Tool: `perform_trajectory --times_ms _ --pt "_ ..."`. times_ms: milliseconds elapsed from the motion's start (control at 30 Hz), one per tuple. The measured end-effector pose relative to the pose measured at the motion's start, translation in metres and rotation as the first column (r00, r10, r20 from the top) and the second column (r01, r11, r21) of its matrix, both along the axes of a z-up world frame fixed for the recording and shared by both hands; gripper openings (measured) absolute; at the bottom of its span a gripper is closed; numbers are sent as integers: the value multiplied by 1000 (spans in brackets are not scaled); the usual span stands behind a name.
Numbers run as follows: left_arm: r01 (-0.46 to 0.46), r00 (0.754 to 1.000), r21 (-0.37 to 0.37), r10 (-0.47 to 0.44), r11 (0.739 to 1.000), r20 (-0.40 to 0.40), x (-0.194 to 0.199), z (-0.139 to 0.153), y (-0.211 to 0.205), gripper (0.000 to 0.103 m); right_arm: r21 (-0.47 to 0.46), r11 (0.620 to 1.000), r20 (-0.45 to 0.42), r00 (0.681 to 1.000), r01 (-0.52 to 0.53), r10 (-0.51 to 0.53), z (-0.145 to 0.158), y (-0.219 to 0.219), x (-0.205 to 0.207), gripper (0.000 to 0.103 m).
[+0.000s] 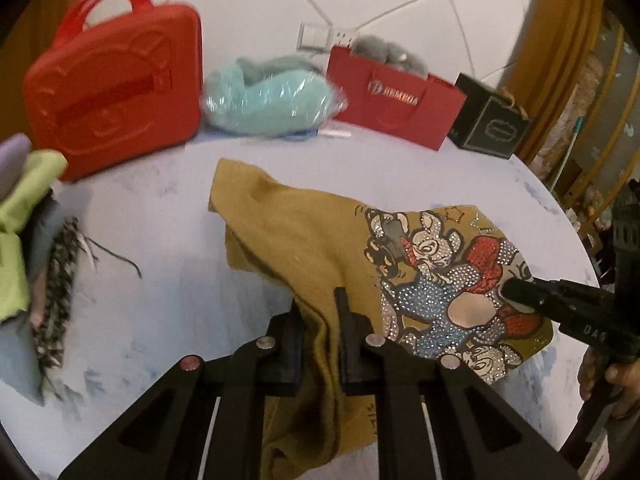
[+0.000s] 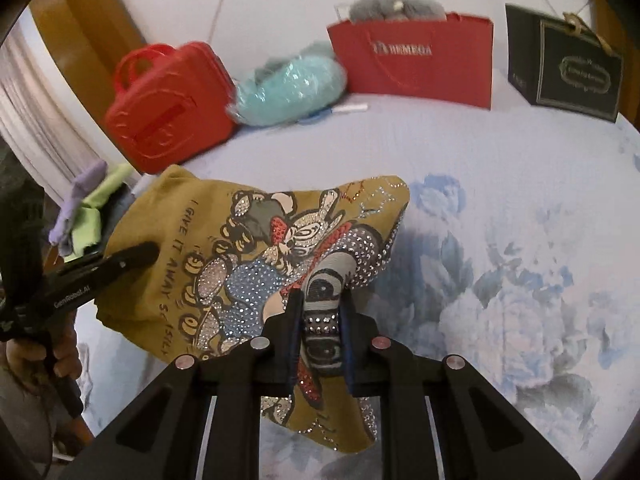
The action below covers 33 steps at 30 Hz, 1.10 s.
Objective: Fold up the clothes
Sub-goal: 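Lift the folded sweatshirt with both grippers and carry it toward the red case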
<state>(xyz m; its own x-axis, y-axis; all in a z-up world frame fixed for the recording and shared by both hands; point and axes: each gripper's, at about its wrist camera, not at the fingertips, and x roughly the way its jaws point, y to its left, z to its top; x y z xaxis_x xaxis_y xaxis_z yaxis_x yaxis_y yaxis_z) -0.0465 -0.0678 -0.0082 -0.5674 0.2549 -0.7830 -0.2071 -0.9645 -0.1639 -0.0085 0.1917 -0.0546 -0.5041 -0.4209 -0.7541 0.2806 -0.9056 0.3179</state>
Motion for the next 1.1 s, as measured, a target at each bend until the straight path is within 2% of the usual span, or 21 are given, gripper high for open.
perform_trajectory --times_ms 133,233,300,500,600,700,733,767,867,933,967,1033,1067,1100 --pt "-20 999 0 20 1000 -40 2 21 -11 11 -27 1000 -54 998 -16 14 23 -1 7 16" --pt "-58 995 8 59 998 -76 4 43 -30 11 -37 997 -102 993 -71 67 46 -16 10 16" --pt "-88 991 5 88 996 -103 8 61 -52 11 -50 992 -139 984 -119 111 64 -50 9 16" --pt "-173 963 -45 159 984 -220 20 128 -159 11 -85 961 -256 938 -264 235 118 -160 4 16" --pt "-225 944 -112 188 968 -272 23 163 -222 11 -95 937 -314 903 -336 292 146 -216 2 16" --pt "-277 931 -191 214 942 -295 16 182 -280 12 -101 908 -372 862 -406 344 173 -271 0 16" --pt "-290 931 -203 226 935 -286 9 182 -299 12 -101 898 -392 847 -429 360 182 -290 -1 16" --pt "-302 931 -214 238 929 -277 2 181 -319 12 -104 895 -387 846 -434 366 180 -307 -5 16" --pt "-325 935 -239 273 915 -227 -21 157 -362 16 -115 894 -348 861 -433 372 163 -359 -20 16" --pt "-369 927 -290 326 883 -187 -38 125 -387 33 -124 894 -318 871 -431 376 148 -388 -29 16" --pt "-390 920 -317 353 865 -168 -46 109 -399 51 -123 896 -296 877 -427 378 138 -397 -33 17" --pt "-406 914 -302 385 862 -128 -52 90 -412 55 -107 906 -212 899 -410 382 108 -417 -45 28" --pt "-407 913 -292 390 865 -119 -51 85 -415 55 -106 911 -174 909 -400 379 95 -423 -49 38" --pt "-408 913 -281 393 868 -112 -50 81 -418 56 -109 913 -163 914 -392 373 90 -423 -51 66"
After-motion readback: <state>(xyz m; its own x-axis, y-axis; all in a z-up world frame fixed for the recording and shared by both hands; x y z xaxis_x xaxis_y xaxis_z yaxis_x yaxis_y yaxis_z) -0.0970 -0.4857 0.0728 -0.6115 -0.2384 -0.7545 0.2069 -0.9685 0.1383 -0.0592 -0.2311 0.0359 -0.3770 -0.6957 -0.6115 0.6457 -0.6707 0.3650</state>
